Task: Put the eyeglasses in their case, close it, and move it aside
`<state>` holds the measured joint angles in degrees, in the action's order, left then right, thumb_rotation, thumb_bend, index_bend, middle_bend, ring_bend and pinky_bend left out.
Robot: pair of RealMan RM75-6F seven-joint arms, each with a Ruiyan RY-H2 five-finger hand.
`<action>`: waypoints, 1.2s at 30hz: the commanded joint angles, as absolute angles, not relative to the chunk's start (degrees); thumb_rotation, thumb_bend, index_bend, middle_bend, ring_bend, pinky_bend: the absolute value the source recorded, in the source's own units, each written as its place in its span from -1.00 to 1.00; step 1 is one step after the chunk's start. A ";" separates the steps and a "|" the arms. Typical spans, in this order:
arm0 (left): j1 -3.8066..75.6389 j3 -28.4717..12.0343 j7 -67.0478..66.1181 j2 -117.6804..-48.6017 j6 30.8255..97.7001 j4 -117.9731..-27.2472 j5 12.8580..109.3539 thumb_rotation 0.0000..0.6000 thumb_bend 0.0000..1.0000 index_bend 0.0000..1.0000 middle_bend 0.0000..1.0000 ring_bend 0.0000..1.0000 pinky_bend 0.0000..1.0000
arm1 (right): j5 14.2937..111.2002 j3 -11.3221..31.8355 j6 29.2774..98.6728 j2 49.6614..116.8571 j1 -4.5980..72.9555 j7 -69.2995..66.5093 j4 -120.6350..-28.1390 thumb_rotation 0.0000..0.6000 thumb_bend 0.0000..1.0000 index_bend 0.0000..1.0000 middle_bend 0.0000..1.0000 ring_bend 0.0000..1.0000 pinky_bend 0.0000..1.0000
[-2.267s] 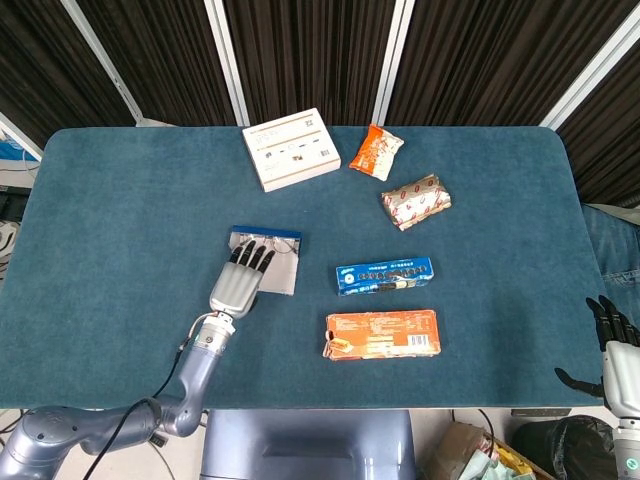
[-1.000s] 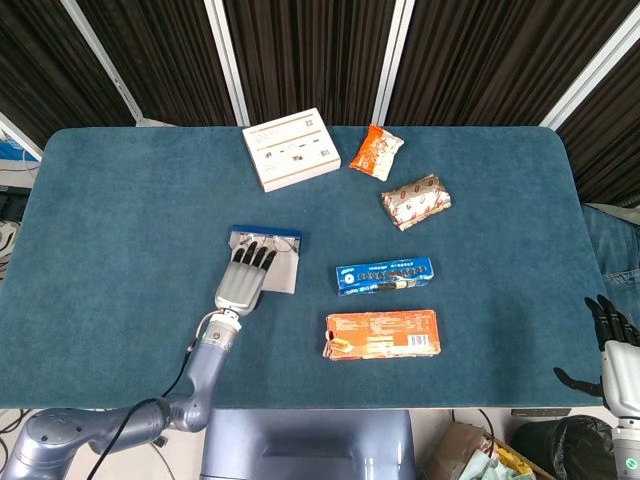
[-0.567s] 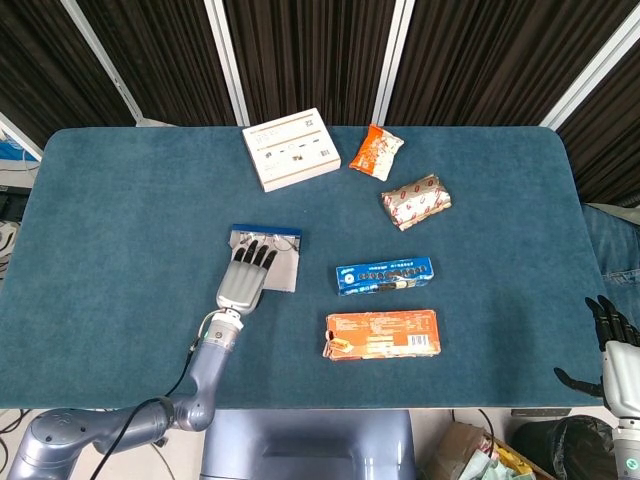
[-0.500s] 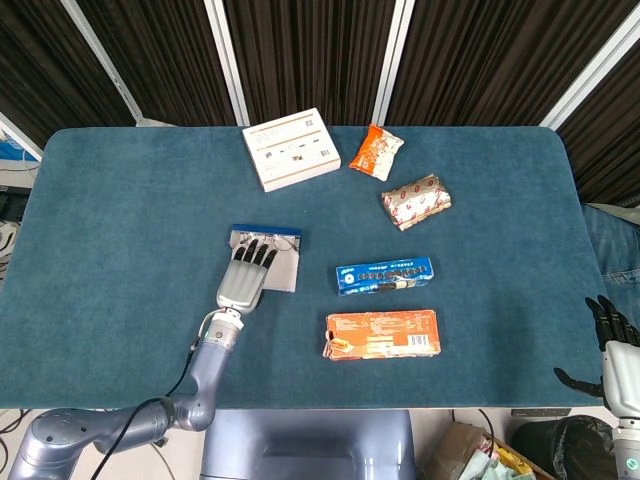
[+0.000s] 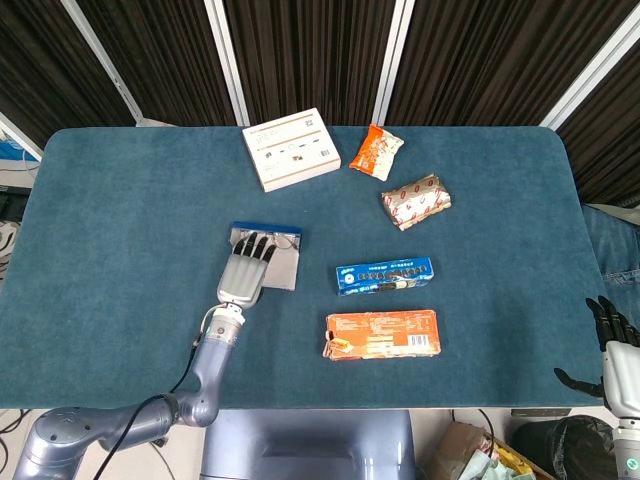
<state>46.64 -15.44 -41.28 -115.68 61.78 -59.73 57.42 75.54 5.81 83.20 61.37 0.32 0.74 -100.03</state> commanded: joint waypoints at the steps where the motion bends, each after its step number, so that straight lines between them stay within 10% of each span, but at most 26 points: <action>1: 46.77 -15.64 -41.50 -115.76 61.97 -59.62 57.47 1.00 -0.48 -0.64 -0.76 -0.93 -0.61 | 75.49 5.82 83.17 61.35 0.32 0.70 -100.09 1.00 -0.60 -0.90 -0.98 -0.78 -0.68; 36: 51.25 -22.50 -43.61 -117.64 63.03 -55.06 54.41 1.00 -0.35 -0.33 -0.74 -0.90 -0.59 | 75.13 5.81 82.96 61.22 0.29 0.47 -100.35 1.00 -0.60 -0.88 -0.98 -0.78 -0.68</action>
